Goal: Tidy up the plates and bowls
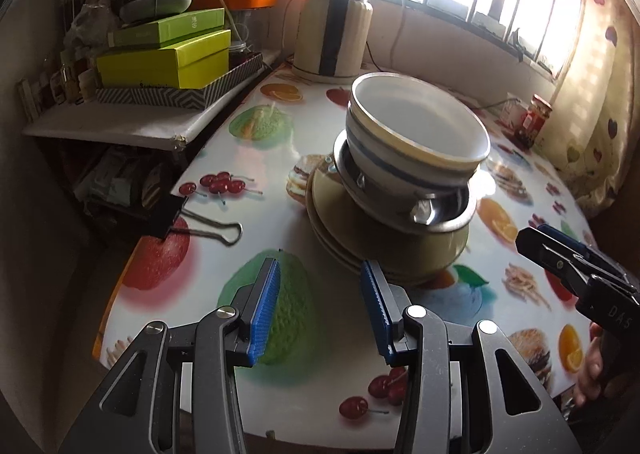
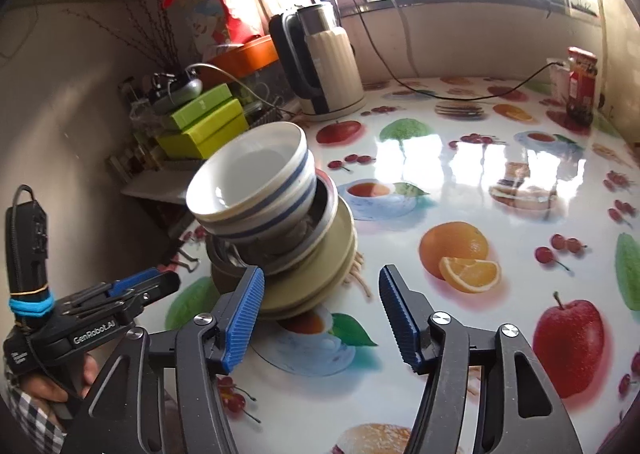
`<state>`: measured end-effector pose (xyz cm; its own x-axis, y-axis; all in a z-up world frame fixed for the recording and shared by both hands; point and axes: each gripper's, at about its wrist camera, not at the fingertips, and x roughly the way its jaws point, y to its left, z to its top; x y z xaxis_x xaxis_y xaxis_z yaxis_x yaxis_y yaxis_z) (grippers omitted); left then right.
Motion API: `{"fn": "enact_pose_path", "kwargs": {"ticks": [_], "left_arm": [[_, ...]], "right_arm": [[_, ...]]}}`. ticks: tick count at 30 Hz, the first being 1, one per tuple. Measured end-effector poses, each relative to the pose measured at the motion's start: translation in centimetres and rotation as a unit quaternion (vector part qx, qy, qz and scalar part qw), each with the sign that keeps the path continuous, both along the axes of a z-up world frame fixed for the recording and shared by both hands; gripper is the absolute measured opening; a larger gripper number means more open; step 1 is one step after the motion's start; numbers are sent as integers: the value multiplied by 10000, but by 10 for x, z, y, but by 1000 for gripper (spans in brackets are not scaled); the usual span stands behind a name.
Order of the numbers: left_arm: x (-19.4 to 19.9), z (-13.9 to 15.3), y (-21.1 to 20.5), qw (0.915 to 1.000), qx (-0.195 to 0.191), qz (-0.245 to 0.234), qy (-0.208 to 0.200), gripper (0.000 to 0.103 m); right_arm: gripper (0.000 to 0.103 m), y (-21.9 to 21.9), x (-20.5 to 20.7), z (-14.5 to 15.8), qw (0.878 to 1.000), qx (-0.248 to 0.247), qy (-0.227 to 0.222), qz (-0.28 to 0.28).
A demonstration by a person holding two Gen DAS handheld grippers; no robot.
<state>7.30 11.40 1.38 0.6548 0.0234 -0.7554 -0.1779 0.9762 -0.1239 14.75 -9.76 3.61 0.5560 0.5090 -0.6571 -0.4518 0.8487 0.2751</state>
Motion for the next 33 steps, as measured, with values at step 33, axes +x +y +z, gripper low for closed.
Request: {"fn": "enact_pose_path", "kwargs": {"ticks": [33], "left_arm": [[-20, -45, -30, 9980, 464, -23, 432, 43]], "right_arm": [[73, -17, -25, -59, 9907, -1112, 465, -631]]}}
